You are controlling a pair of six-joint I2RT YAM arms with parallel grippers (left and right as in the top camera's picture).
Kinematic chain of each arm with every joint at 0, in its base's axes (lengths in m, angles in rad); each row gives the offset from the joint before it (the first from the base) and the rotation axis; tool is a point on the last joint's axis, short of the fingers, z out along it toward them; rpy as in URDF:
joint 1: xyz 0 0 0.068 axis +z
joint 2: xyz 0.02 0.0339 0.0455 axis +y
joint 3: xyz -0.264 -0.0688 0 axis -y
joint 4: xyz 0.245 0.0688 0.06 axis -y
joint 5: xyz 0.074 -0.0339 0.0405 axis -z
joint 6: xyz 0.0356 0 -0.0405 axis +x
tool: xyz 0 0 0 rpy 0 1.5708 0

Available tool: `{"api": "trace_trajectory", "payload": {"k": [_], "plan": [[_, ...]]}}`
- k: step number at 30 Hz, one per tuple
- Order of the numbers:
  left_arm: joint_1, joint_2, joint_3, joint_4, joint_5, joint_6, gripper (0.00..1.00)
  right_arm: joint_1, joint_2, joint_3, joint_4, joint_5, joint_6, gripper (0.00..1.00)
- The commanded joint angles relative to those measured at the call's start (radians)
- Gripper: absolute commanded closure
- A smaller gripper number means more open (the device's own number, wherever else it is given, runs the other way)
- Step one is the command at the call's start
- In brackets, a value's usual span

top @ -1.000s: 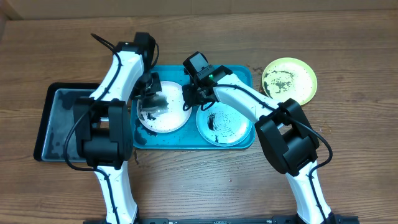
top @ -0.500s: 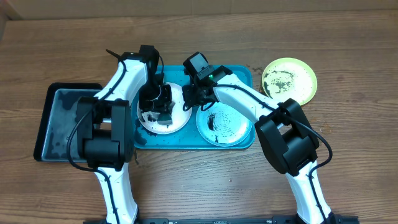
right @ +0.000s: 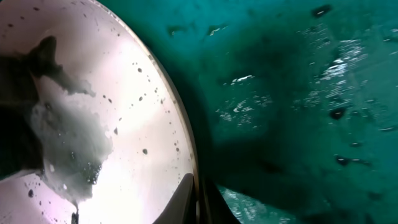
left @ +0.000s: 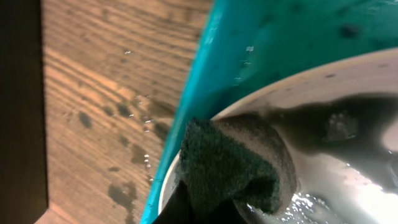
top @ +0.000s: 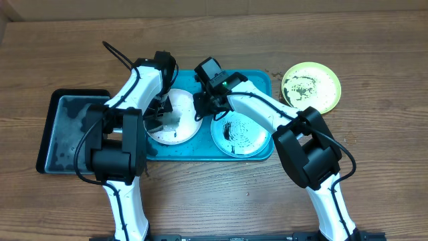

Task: Clean dirty plates on tray and stack at the side
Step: 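Scrub the white plate with the sponge while the right gripper holds its rim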

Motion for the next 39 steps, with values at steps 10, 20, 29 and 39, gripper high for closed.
{"api": "trace_trajectory", "payload": {"k": [10, 20, 29, 39], "plan": [[0.024, 0.030, 0.184, -0.056, 0.512, 0.252, 0.96, -0.021, 0.014, 0.024, -0.011, 0.047, -0.003, 0.96], [0.024, 0.030, 0.158, -0.122, 0.558, 0.344, 0.65, -0.021, 0.014, 0.024, -0.011, 0.047, -0.003, 0.96], [0.024, 0.030, 0.105, -0.069, 0.504, 0.344, 0.63, -0.021, 0.014, 0.024, -0.011, 0.047, -0.003, 0.96], [0.028, 0.030, 0.106, -0.085, 0.443, 0.332, 0.91, -0.021, 0.014, 0.024, -0.011, 0.047, -0.004, 0.96]]}}
